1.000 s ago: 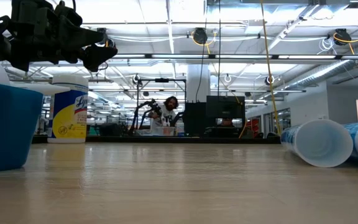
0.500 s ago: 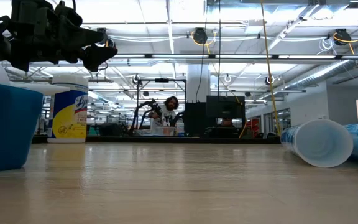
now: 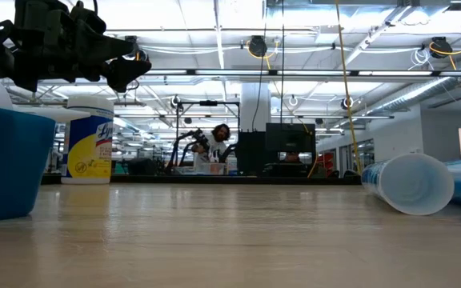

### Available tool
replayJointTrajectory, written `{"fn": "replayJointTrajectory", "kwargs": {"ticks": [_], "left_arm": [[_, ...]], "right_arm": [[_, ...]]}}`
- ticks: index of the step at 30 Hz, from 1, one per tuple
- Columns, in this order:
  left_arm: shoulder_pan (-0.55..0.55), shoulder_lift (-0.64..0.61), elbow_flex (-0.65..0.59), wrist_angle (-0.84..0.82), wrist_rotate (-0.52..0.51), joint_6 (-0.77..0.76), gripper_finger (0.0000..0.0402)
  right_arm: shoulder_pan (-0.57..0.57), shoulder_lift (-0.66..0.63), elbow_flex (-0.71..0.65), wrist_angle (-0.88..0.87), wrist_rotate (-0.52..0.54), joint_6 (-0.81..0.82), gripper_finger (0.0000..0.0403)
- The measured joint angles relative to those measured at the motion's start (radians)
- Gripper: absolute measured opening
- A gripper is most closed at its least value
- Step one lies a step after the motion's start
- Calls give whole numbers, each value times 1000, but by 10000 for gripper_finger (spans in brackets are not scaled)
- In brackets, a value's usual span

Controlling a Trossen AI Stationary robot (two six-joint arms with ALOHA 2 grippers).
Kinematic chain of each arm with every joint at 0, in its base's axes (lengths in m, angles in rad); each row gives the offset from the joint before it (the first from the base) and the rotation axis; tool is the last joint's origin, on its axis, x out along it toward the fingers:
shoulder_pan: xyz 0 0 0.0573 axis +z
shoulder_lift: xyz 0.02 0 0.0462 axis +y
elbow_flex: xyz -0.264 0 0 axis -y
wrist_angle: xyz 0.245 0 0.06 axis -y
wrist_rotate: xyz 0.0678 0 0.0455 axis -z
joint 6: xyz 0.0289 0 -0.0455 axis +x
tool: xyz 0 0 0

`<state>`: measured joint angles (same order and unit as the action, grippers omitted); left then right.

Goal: Pick & place silicon tubes, Sealant and Lysol wipes
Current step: Put the left blue sealant into the transparent bin

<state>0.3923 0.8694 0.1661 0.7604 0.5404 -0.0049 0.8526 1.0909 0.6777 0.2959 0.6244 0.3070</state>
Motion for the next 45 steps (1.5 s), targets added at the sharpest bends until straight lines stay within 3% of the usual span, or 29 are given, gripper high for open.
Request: {"fn": "replayJointTrajectory", "kwargs": {"ticks": [3,7,12,17,21,26,30,36,45], "left_arm": [[0,0,0,0,0,0,310],[0,0,0,0,0,0,310],[0,0,0,0,0,0,310],[0,0,0,0,0,0,310],[0,0,0,0,0,0,310],[0,0,0,0,0,0,310],[0,0,0,0,0,0,310],[0,0,0,0,0,0,310],[0,0,0,0,0,0,310]], "right_arm": [[-60,28,0,55,-2,-119,339],[-156,54,27,-27,-26,-114,339],[-279,100,103,-297,-125,34,339],[-371,186,200,-589,-147,93,339],[-425,272,251,-705,-280,153,339],[-454,374,279,-705,-554,246,339],[-453,417,282,-701,-680,283,339],[-445,429,282,-722,-662,251,338],[-432,429,282,-928,-454,258,338]]}}
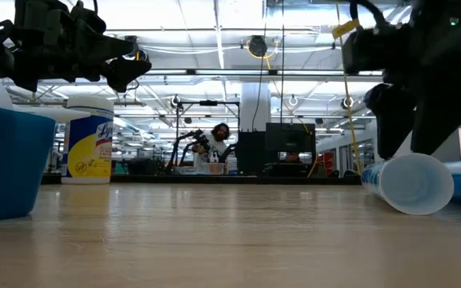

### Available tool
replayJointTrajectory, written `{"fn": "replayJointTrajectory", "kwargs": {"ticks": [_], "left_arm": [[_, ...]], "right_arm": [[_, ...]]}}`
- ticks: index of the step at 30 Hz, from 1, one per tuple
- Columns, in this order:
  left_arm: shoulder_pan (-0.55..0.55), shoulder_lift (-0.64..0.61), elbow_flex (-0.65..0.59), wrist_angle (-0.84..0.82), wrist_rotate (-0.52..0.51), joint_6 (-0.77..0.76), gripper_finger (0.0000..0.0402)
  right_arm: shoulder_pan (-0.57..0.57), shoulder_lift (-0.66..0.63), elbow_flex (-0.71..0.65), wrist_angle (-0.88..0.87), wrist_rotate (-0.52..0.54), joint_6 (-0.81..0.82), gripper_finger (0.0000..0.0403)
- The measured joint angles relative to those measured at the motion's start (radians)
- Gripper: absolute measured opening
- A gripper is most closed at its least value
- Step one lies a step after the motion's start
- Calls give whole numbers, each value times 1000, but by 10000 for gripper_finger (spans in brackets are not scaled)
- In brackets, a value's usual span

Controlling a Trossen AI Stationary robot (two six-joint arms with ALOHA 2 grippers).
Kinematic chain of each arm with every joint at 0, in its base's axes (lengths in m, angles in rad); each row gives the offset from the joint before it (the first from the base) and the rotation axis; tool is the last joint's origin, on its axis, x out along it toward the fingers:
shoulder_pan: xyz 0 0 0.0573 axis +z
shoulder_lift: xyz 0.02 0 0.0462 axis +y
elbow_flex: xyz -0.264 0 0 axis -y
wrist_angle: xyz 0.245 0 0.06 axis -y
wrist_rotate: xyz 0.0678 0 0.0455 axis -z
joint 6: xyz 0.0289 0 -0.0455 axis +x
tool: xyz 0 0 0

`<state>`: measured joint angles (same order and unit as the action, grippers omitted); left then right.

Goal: Pick & place silicon tubes, Sealant and Lysol wipes
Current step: Put the left blue sealant into the transparent bin

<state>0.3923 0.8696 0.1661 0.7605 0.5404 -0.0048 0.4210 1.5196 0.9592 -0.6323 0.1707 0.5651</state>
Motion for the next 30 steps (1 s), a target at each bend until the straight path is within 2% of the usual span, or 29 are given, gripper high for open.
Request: {"fn": "replayJointTrajectory", "kwargs": {"ticks": [6,11,15,20,26,30], "left_arm": [[0,0,0,0,0,0,310],[0,0,0,0,0,0,310],[0,0,0,0,0,0,310],[0,0,0,0,0,0,310],[0,0,0,0,0,0,310],[0,0,0,0,0,0,310]], "right_arm": [[0,0,0,-85,51,58,338],[-9,0,0,-107,141,86,338],[-29,0,0,-98,151,86,338],[-53,0,-1,-92,258,103,338],[-85,0,-2,-47,317,104,338],[-94,0,-2,61,326,98,338]]}}
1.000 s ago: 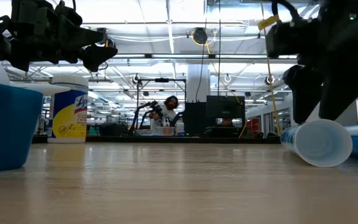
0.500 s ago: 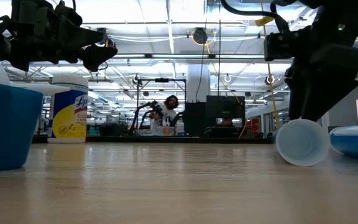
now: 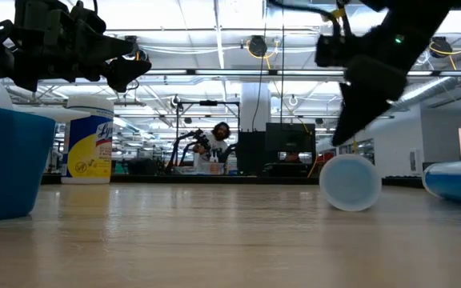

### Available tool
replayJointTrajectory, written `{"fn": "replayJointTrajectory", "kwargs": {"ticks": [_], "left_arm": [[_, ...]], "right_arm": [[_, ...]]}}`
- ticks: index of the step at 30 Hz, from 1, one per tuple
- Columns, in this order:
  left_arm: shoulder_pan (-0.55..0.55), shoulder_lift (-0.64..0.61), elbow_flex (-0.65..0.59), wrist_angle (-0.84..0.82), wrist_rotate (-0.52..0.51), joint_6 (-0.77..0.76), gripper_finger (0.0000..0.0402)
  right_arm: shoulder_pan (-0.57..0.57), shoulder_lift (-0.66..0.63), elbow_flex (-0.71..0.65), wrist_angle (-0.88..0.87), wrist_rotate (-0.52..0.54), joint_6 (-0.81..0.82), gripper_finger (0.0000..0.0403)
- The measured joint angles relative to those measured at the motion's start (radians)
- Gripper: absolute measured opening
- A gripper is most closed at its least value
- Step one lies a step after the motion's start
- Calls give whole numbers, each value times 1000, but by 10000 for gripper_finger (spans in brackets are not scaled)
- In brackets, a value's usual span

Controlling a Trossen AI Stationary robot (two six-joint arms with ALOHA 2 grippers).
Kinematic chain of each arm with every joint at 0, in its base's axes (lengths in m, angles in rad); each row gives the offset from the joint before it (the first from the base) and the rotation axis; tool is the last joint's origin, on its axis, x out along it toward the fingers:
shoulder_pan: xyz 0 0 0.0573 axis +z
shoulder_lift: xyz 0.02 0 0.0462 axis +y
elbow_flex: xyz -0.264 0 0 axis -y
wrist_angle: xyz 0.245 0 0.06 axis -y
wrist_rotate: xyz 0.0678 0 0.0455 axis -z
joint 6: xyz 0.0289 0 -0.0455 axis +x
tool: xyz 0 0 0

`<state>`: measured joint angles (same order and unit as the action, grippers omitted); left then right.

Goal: Pick & place silicon tubes, Sealant and Lysol wipes
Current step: Put the left blue sealant into the transparent bin

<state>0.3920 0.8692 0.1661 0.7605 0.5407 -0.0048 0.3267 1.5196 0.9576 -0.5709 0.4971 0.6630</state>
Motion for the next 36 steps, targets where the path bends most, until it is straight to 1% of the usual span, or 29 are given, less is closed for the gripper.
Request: {"fn": "replayJointTrajectory", "kwargs": {"ticks": [2,4,7,9,12,14,15,19,23,26,32,34,36], "left_arm": [[0,0,0,0,0,0,310],[0,0,0,0,0,0,310],[0,0,0,0,0,0,310],[0,0,0,0,0,0,310],[0,0,0,0,0,0,310],[0,0,0,0,0,0,310],[0,0,0,0,0,0,310],[0,0,0,1,0,0,310],[0,0,0,1,0,0,310],[0,0,0,0,0,0,310],[0,0,0,0,0,0,310],[0,0,0,1,0,0,310],[0,0,0,5,0,0,310]], "right_arm": [[0,0,0,95,-10,-28,338],[8,0,0,214,-66,-76,338],[29,0,0,408,-217,-152,338],[48,3,0,522,-313,-175,338],[85,21,0,631,-429,-167,338],[106,53,1,683,-469,-132,338],[120,73,1,696,-473,-114,338],[175,198,2,764,-470,-99,338],[222,310,60,751,-451,-90,338],[243,357,124,632,-383,-73,338],[277,377,246,285,-127,-26,338],[284,377,268,199,-72,6,338],[287,376,281,137,-45,44,338]]}}
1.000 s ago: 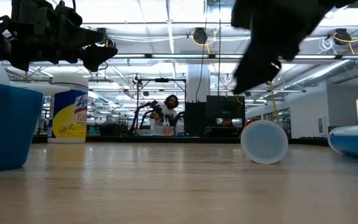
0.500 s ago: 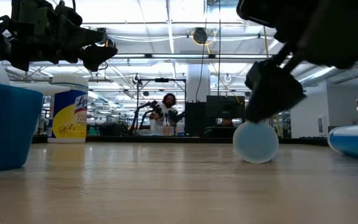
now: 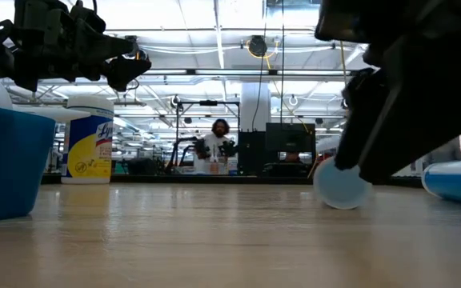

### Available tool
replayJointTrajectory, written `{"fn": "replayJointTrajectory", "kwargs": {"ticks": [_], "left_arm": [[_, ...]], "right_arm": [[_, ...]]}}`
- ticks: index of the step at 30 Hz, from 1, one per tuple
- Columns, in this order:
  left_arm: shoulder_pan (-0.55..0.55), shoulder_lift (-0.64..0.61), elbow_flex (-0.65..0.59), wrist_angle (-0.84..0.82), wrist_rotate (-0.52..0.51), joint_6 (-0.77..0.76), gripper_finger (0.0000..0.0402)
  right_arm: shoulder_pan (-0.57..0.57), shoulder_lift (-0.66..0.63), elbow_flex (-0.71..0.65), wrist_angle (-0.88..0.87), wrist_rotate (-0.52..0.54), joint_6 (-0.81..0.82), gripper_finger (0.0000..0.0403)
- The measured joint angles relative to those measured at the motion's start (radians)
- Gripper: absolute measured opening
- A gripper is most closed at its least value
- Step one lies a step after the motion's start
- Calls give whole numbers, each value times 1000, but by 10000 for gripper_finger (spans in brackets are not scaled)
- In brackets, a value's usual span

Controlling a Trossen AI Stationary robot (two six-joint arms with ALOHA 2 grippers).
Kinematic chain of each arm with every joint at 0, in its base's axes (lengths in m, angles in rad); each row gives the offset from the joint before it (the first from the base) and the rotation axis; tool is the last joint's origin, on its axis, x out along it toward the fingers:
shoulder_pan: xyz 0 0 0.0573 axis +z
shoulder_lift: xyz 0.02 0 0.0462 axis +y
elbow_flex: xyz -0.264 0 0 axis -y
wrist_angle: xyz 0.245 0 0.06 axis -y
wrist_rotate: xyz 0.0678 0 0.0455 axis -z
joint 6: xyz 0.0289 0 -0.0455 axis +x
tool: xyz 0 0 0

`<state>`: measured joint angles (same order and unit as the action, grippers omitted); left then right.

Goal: Pick & place silicon tubes, Sealant and Lysol wipes
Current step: Put the left blue sealant into the transparent bin

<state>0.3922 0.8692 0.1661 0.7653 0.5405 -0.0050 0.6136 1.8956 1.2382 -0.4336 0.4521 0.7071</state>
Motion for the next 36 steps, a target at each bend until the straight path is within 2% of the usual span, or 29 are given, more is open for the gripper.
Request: {"fn": "replayJointTrajectory", "kwargs": {"ticks": [12,21,28,36], "left_arm": [[0,0,0,-4,0,0,310],[0,0,0,-4,0,0,310],[0,0,0,-4,0,0,310],[0,0,0,-5,0,0,310]], "right_arm": [[-33,0,1,-416,27,252,338],[-79,0,1,-680,128,389,338],[-90,-23,1,-725,122,407,338],[-84,-179,1,-731,122,443,338]]}}
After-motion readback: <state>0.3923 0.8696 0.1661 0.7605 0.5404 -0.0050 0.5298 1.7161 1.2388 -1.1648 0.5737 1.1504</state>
